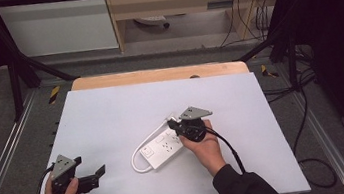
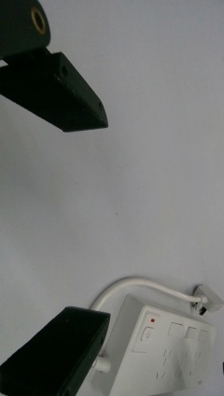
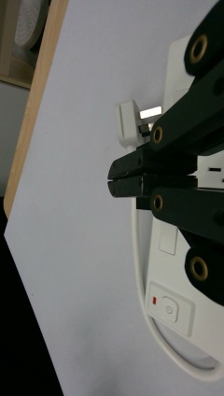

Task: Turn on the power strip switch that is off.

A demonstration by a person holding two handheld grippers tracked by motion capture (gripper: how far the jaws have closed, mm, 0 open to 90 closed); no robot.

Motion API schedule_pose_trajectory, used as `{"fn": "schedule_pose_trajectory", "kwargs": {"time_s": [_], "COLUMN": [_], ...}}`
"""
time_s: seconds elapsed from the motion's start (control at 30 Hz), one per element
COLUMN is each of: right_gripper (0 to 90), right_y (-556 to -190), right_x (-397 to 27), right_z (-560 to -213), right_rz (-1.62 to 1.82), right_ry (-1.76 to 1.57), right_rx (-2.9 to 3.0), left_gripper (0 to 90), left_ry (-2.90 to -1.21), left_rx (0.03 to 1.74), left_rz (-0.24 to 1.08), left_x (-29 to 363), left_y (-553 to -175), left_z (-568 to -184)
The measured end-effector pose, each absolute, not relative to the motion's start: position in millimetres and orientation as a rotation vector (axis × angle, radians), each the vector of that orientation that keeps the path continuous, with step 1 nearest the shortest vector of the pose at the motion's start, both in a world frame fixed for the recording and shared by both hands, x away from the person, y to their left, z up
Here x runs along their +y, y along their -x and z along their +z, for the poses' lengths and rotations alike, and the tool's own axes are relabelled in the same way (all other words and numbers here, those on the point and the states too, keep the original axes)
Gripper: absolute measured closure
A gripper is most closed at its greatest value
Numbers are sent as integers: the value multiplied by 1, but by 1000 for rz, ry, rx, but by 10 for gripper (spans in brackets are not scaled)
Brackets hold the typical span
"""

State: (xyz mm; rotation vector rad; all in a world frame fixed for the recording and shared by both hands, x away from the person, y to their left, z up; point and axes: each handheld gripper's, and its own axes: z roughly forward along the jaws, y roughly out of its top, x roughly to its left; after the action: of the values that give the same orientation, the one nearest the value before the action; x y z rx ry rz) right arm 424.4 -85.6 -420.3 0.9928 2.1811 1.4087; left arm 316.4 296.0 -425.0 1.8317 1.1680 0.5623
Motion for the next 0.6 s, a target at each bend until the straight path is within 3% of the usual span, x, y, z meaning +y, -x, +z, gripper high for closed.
{"fn": "schedule_pose_trajectory", "kwargs": {"time_s": [0.6], "right_gripper": [900], "right_y": [-430], "right_x": [-78], "right_z": [-443], "right_rz": [1349], "right_ry": [-1018], "right_rx": [2232], "left_gripper": [67], "left_ry": [-1839], "left_rx": [1161], "left_rz": [564], "left_x": [295], "left_y": [-317], "left_z": [-425]}}
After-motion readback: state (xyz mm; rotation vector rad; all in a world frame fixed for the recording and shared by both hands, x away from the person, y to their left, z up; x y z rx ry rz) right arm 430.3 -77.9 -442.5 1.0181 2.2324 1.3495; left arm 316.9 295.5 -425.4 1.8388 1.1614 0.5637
